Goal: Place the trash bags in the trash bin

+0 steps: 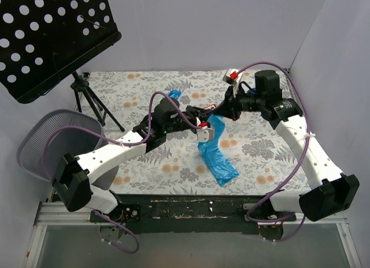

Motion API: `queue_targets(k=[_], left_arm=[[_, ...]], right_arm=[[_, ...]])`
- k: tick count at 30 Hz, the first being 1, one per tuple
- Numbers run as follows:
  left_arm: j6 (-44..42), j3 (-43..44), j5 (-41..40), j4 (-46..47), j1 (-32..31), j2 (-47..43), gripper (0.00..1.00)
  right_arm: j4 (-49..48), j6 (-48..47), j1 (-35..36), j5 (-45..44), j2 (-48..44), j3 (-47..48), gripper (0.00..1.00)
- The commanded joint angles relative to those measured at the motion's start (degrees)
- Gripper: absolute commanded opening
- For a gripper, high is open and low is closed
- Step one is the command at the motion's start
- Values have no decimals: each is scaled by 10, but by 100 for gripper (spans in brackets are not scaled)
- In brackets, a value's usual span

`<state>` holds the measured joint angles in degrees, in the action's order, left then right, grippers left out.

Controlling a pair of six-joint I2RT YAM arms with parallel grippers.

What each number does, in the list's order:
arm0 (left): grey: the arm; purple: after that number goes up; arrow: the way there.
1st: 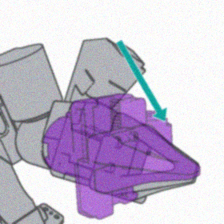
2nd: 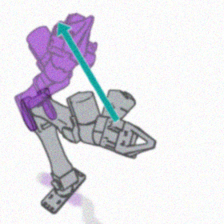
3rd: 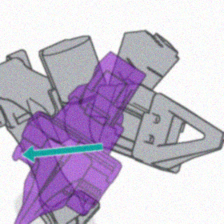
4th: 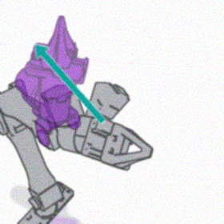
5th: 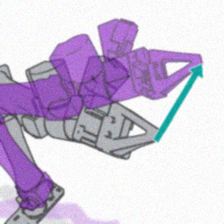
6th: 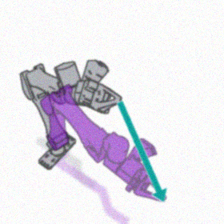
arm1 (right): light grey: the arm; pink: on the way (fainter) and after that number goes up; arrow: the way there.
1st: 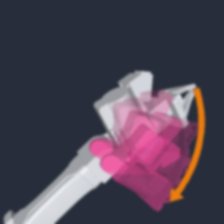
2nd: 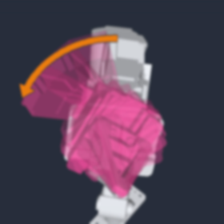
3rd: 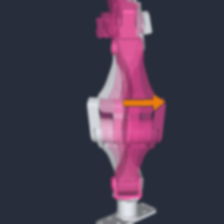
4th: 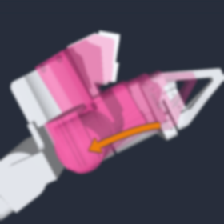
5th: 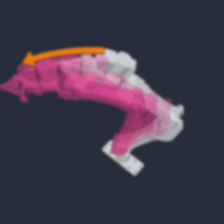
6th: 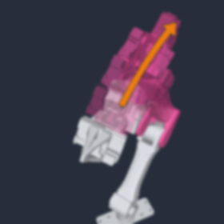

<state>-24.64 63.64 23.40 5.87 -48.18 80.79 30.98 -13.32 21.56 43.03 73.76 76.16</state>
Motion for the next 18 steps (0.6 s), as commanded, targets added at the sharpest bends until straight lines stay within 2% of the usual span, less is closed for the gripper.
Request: queue_targets(k=[1, 8, 11, 14, 18], left_arm=[[-15, 15, 13, -55, -4, -11, 0], [-47, 8, -28, 35, -4, -6, 0], [-51, 14, -39, 41, -5, 12, 0], [-53, 11, -20, 33, -5, 14, 0], [-55, -1, 15, -13, -4, -6, 0]], right_arm=[[-36, 7, -20, -18, 7, 11, 1], [-17, 3, 17, 7, -18, -52, 1], [-14, 2, 43, 32, -31, -51, 1], [-29, 15, 43, 11, -27, -33, 1], [-48, 27, -1, 2, 3, 11, 1]])
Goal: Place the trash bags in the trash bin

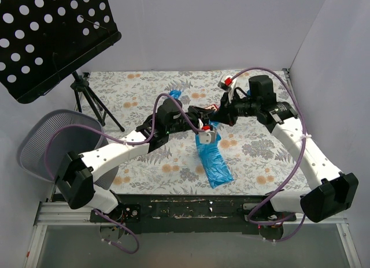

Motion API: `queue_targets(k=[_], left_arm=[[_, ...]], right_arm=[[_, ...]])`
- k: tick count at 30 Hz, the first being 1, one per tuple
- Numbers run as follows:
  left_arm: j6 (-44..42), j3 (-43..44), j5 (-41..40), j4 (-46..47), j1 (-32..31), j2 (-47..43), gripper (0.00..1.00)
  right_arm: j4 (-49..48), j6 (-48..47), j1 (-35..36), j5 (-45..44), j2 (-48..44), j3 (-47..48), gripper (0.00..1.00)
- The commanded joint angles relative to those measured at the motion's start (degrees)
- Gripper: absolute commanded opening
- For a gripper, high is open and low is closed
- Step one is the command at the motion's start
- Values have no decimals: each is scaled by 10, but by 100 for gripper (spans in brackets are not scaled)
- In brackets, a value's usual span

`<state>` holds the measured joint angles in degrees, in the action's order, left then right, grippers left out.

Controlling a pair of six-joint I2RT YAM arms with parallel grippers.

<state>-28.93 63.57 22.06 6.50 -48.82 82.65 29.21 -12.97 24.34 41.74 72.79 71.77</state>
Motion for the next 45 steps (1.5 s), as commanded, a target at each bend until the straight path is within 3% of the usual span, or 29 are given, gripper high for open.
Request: queue_targets(k=[1, 5, 9, 13, 18, 23, 27, 32, 38, 45], left_arm=[[-10, -5, 33, -21, 1, -31, 0], [2, -2, 38, 11, 1, -50, 0], [0, 25, 26, 26, 2, -28, 0], [-8, 30, 15, 23, 2, 5, 0], [-25, 3, 20, -13, 2, 1, 0], [-12, 1, 36, 9, 2, -25, 0], [-4, 31, 27, 24, 2, -10, 0], [-13, 23, 11, -8, 2, 7, 0], [-44, 23, 3, -100, 2, 4, 0], [-121, 45, -25, -85, 1, 14, 0]], right_arm=[[-28, 19, -37, 9, 20, 61, 1], [-17, -15, -43, -31, 24, 30, 1], [-17, -7, -27, 1, 10, -9, 1], [-21, 4, -7, 57, -1, 18, 1], [-23, -3, -30, 13, 16, 71, 1], [-21, -27, -56, -41, 24, 36, 1], [-19, -15, -34, -17, 9, -2, 1], [-10, -14, -15, -2, -1, 31, 1], [15, -114, -16, -110, 13, 40, 1], [88, -173, 58, -63, 23, 83, 1]])
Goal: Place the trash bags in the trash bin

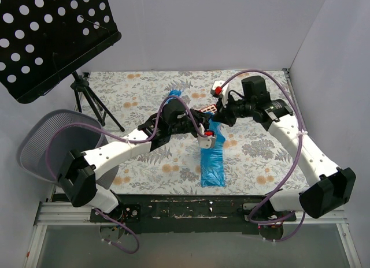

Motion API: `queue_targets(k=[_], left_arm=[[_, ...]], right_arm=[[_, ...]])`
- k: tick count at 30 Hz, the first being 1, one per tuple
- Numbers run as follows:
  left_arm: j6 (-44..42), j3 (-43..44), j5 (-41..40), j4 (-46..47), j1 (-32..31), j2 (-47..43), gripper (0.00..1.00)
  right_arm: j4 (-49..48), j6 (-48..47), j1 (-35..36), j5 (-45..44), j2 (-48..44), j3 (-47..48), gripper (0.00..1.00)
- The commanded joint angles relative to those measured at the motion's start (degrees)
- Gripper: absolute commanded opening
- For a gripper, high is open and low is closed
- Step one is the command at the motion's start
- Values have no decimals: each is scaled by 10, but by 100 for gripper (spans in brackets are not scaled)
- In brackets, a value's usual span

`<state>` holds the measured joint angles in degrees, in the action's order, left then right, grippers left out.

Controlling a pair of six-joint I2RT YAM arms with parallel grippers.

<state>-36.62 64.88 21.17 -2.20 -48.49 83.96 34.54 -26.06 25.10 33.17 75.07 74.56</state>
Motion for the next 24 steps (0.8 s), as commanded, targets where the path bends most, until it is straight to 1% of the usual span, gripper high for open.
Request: queue_targets(k=[1, 3, 5, 6, 9, 11, 13, 14, 16, 17, 18, 20, 24], left_arm=[[-48, 34, -20, 9, -3, 8, 0], [-50, 39, -28, 18, -3, 16, 0], [-48, 42, -26, 46, -4, 14, 0], [-44, 41, -16, 50, -5, 8, 0], [-35, 33, 17, 51, -7, -15, 0], [-36, 25, 19, 47, -8, -22, 0], [-38, 26, 5, 29, -8, -15, 0], [-39, 25, -2, 26, -8, -9, 0], [-39, 22, -15, 25, -8, 3, 0], [-40, 22, -17, 25, -8, 9, 0], [-38, 22, -21, 25, -8, 14, 0], [-38, 24, -28, 8, -8, 19, 0], [-37, 27, -14, 7, -10, 2, 0]], right_arm=[[36, -41, 63, 25, 2, 60, 1], [37, -40, 66, 19, 11, 61, 1], [31, -63, 62, -19, 22, 51, 1], [20, -75, 54, -38, 26, 42, 1], [-9, -54, 14, -50, 58, 50, 1], [-7, -46, 5, -36, 65, 71, 1], [1, -35, 21, -12, 56, 94, 1], [10, -25, 33, 7, 52, 107, 1], [14, -1, 48, 71, 36, 121, 1], [1, 25, 50, 95, 31, 124, 1], [-12, 51, 48, 100, 29, 124, 1], [-21, 64, 43, 91, 29, 117, 1], [-38, 27, 22, 2, 31, 61, 1]])
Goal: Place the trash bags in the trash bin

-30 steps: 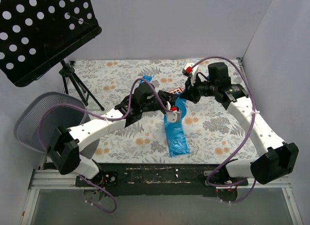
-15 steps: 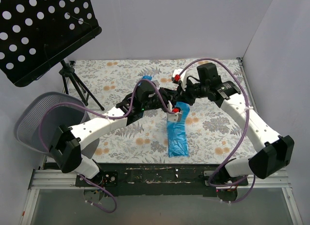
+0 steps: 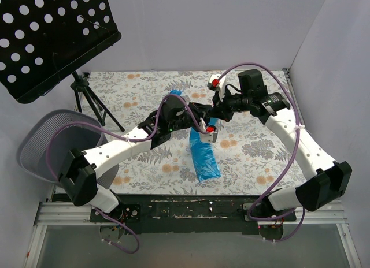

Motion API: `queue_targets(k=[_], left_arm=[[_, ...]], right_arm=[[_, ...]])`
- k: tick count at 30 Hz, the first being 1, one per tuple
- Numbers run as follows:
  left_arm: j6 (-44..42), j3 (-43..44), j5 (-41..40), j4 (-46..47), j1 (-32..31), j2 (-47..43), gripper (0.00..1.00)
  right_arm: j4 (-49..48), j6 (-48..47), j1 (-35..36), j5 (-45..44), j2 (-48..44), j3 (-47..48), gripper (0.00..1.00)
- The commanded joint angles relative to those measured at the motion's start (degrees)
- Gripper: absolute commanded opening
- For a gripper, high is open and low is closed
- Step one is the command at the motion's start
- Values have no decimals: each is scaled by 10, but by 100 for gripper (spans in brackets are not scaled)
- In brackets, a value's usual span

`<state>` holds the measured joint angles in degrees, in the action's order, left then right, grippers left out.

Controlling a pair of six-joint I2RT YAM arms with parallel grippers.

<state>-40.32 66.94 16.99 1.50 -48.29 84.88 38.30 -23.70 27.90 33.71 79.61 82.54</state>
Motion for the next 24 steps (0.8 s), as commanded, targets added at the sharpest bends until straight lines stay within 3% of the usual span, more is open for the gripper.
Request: queue_targets(k=[1, 4, 9, 12, 16, 24], left_arm=[[1, 8, 33, -28, -12, -15, 0], [3, 7, 42, -18, -12, -26, 0], [-7, -7, 21, 5, -12, -18, 0], [-25, -22, 14, 0, -12, -16, 0], [15, -24, 51, 1, -15, -45, 0], [11, -37, -20, 25, -18, -20, 0]], right_arm=[[-73, -5, -14, -14, -11, -27, 1], [-76, -7, -19, -8, -15, -45, 1], [-86, 44, -10, 120, -34, -21, 1], [-104, 81, -14, 83, -34, -8, 1], [-121, 75, -51, -26, -16, -28, 1], [-112, 78, -23, 72, -34, -39, 1]])
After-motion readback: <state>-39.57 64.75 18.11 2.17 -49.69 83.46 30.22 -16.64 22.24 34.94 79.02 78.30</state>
